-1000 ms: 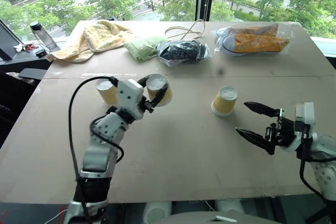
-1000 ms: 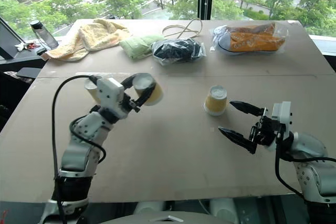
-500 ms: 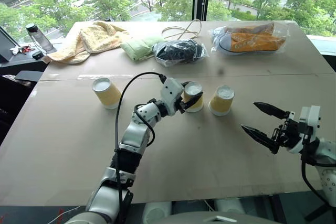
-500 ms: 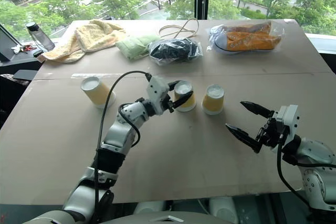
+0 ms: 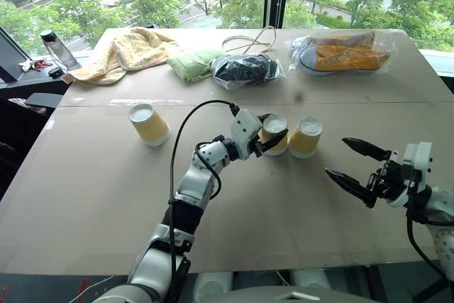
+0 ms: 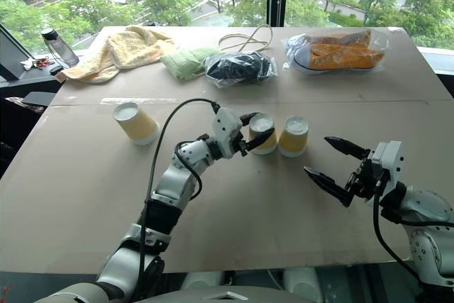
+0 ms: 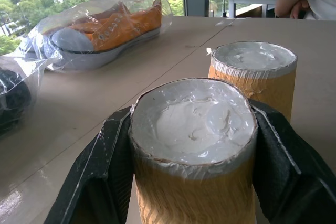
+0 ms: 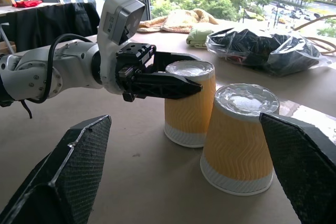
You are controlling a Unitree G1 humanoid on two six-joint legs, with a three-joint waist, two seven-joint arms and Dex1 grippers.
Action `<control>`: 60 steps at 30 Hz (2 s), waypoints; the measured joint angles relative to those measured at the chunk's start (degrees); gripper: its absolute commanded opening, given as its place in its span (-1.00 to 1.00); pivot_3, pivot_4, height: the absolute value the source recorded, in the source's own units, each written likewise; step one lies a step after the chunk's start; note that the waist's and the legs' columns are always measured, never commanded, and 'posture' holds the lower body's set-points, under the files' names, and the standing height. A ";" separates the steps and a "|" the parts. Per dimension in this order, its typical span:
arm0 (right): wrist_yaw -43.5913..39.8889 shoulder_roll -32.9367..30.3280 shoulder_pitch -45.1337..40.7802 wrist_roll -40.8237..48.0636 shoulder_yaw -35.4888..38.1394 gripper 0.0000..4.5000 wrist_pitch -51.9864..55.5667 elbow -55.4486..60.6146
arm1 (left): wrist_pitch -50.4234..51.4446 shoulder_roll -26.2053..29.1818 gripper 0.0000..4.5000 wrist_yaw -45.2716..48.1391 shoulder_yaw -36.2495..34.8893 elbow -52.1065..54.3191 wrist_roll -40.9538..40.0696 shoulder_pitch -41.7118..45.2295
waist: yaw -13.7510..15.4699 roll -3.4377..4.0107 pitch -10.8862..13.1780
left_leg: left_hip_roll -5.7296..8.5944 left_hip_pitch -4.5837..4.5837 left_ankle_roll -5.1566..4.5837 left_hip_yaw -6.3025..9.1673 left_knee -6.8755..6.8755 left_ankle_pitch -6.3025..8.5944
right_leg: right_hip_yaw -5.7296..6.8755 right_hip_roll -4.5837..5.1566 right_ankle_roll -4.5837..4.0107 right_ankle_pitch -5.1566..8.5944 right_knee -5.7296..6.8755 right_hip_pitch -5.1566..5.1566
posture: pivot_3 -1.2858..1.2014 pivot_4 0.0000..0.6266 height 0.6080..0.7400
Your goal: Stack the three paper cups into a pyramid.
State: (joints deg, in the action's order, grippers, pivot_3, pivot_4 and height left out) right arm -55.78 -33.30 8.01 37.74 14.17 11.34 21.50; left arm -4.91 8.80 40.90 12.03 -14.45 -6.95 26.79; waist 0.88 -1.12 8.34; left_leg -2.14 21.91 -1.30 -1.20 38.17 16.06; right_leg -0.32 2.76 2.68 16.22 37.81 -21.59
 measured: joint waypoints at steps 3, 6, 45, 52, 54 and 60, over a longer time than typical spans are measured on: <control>0.11 -0.05 -0.32 -0.05 -0.12 1.00 0.64 0.00 | -0.97 -0.71 0.99 -0.18 0.06 -0.41 0.15 -0.30 | -0.06 0.00 0.00 | 0.00 0.00 0.00 0.00 0.01 0.00 | -0.01 0.00 0.00 0.00 0.00 0.00 | 0.03 -0.52 1.00; 0.33 -0.07 -0.60 -0.43 -0.35 1.00 1.01 -0.01 | -2.12 -0.79 0.99 -0.08 -0.16 -0.26 0.03 -0.64 | -0.10 0.00 0.00 | -0.01 -0.01 0.00 0.01 0.00 0.00 | -0.01 -0.01 0.00 0.00 0.01 -0.01 | 0.03 -0.52 1.00; -7.43 -2.01 -8.60 10.09 -0.29 1.00 6.86 1.47 | 14.07 5.36 0.99 -33.91 -32.25 29.02 -1.13 -24.87 | -0.06 0.08 0.11 | -0.10 -0.01 0.00 0.06 0.00 0.01 | -0.24 0.15 0.00 0.00 -0.01 0.01 | 0.03 -0.52 1.00; -7.31 -1.85 -8.79 9.89 -0.83 1.00 6.96 1.54 | 12.50 5.62 0.99 -33.67 -31.00 22.08 -1.03 -21.95 | -0.08 0.07 0.12 | -0.09 -0.01 0.00 0.04 0.01 0.01 | -0.22 0.16 -0.01 0.00 0.01 0.01 | 0.03 -0.52 1.00; -7.31 -1.83 -8.80 9.74 -0.82 1.00 6.75 1.53 | 11.79 6.02 0.99 -33.47 -30.51 20.88 -0.99 -20.89 | -0.08 0.07 0.12 | -0.09 -0.01 0.00 0.04 0.00 0.01 | -0.23 0.16 0.00 0.00 0.01 0.00 | 0.03 -0.52 1.00; -6.91 -1.22 -8.75 7.70 -0.87 1.00 5.34 1.42 | 10.02 7.38 0.89 -32.58 -29.71 16.60 -1.00 -17.91 | -0.08 0.07 0.12 | -0.09 -0.01 0.00 0.05 0.00 0.01 | -0.21 0.16 0.00 0.00 0.02 0.00 | 0.03 -0.52 1.00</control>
State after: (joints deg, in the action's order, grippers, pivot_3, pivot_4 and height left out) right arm -62.69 -34.52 -0.74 45.44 13.30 16.68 22.93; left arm 5.11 16.18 8.33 -17.68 2.15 -7.94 8.88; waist 0.80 -1.05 8.46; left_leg -2.24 21.90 -1.30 -1.16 38.18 16.06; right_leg -0.52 2.92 2.67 16.21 37.83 -21.59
